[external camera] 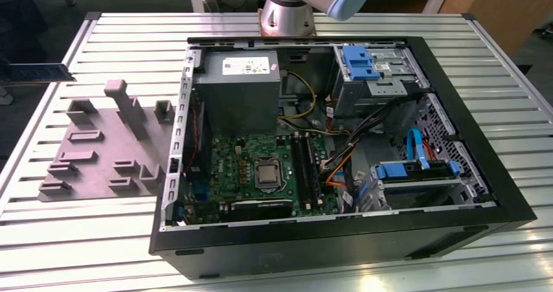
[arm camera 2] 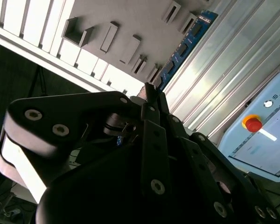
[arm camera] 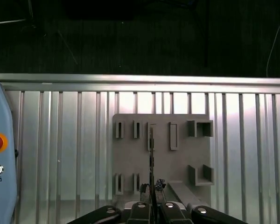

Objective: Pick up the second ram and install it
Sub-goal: 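Pick up the second ram and move it above second insertion slot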

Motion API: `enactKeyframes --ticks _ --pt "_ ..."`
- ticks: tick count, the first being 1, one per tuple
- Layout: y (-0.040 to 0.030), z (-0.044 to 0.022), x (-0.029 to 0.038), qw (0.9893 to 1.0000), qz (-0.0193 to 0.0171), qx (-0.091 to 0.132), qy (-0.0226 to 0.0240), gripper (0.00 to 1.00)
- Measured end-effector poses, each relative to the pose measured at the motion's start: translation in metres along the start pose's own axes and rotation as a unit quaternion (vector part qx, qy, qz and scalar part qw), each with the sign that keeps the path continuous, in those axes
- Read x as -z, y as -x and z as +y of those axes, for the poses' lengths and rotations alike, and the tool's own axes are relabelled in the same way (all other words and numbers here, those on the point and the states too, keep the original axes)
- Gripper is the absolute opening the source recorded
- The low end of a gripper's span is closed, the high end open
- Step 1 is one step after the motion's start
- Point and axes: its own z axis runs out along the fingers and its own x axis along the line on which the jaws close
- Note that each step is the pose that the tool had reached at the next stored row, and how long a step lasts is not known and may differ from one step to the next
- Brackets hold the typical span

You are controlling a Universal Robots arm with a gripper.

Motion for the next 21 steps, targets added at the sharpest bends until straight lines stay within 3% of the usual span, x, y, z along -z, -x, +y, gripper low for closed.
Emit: enactKeyframes --ticks 21 --pt "0.0003 -0.0218 0.0011 1.0000 0.0000 0.000 0.0000 0.14"
